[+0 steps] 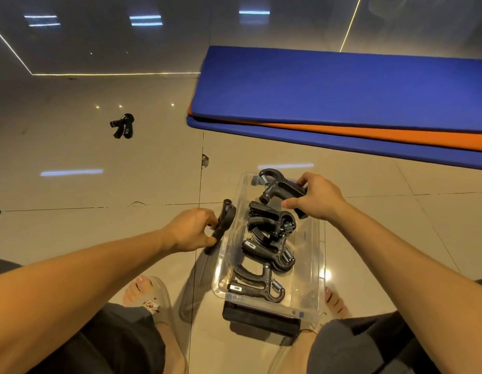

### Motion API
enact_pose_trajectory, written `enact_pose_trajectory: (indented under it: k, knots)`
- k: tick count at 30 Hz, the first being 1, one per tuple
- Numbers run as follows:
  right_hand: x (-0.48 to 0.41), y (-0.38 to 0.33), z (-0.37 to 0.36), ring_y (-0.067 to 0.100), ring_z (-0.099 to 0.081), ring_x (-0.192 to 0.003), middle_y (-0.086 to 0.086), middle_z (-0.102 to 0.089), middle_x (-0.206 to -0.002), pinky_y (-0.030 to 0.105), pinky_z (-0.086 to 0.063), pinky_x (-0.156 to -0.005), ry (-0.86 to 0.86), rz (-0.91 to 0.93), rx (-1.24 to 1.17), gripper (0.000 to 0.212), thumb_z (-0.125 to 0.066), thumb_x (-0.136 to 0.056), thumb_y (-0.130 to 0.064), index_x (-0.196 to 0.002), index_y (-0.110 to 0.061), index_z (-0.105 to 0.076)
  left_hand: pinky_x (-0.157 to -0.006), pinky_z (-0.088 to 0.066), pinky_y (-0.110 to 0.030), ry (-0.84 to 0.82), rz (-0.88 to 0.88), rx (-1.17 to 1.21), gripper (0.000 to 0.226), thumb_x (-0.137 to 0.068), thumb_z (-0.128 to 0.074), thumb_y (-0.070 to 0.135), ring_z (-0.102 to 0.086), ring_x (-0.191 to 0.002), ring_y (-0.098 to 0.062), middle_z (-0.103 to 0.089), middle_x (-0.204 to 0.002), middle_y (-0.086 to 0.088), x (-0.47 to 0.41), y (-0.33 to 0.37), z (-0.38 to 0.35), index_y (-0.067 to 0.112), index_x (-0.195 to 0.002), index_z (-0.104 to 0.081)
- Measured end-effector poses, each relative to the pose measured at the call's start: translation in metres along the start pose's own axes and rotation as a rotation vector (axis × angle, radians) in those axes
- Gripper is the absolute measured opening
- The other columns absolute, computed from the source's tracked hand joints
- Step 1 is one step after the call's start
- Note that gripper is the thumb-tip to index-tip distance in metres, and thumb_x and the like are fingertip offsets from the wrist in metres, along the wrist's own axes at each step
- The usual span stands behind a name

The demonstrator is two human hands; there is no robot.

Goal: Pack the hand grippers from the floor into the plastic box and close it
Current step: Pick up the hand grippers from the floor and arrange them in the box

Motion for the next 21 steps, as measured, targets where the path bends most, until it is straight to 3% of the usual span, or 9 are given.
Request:
enact_pose_trajectory:
  k: [5, 8, 11, 17, 21]
  knots:
    - [-0.002, -0.004, 0.001, 0.019, -0.067, -0.084, -0.004, -0.066, -0.094, 0.044, -0.058, -0.082, 0.004, 0.014, -0.006, 0.055, -0.085, -0.071, -0.052, -0.108, -0.026, -0.054, -0.074, -0.059, -0.032, 0.009, 0.083, 0.143, 0.015, -0.080, -0.075, 0.032, -0.068, -0.077, -0.005, -0.073, -0.083, 0.011, 0.002, -0.003, 0.000, 0.028, -0.094, -0.075]
    - [-0.003, -0.001, 0.004, 0.019, -0.068, -0.081, -0.004, -0.066, -0.091, 0.042, -0.058, -0.080, 0.011, 0.009, -0.009, 0.054, -0.084, -0.072, -0.052, -0.106, -0.026, -0.052, -0.064, -0.052, -0.026, 0.126, 0.043, 0.146, 0.011, -0.077, -0.074, 0.034, -0.066, -0.075, -0.002, -0.070, -0.080, 0.015, 0.001, 0.012, 0.020, 0.032, -0.088, -0.072]
    - [-0.003, 0.007, 0.008, 0.018, -0.069, -0.079, -0.004, -0.067, -0.087, 0.042, -0.058, -0.078, 0.022, -0.013, -0.020, 0.054, -0.084, -0.072, -0.053, -0.105, -0.026, -0.052, -0.064, -0.048, -0.022, 0.199, -0.038, 0.169, 0.013, -0.078, -0.072, 0.037, -0.062, -0.079, -0.001, -0.066, -0.084, 0.018, -0.001, 0.039, 0.032, 0.034, -0.090, -0.072]
    - [-0.002, 0.042, 0.025, 0.016, -0.069, -0.073, -0.003, -0.068, -0.086, 0.037, -0.058, -0.071, 0.110, -0.110, -0.058, 0.052, -0.084, -0.072, -0.049, -0.107, -0.025, -0.053, -0.071, -0.053, -0.023, 0.115, -0.205, 0.187, 0.024, -0.083, -0.072, 0.037, -0.060, -0.082, 0.000, -0.062, -0.089, 0.020, -0.002, 0.090, 0.004, 0.030, -0.105, -0.077]
    - [0.003, 0.064, 0.026, 0.017, -0.067, -0.076, -0.002, -0.068, -0.089, 0.031, -0.049, -0.061, 0.127, -0.154, -0.052, 0.054, -0.084, -0.072, -0.050, -0.107, -0.024, -0.054, -0.074, -0.053, -0.031, 0.024, -0.246, 0.099, 0.024, -0.085, -0.071, 0.041, -0.057, -0.082, -0.002, -0.059, -0.090, 0.017, -0.004, 0.107, -0.033, 0.030, -0.106, -0.077]
Point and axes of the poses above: each hand's wrist, its own x-axis away from the middle knuckle, its own z-axis out of the back of the hand, y = z × x, the point moved 10 cm from there along -x, towards the middle knuckle
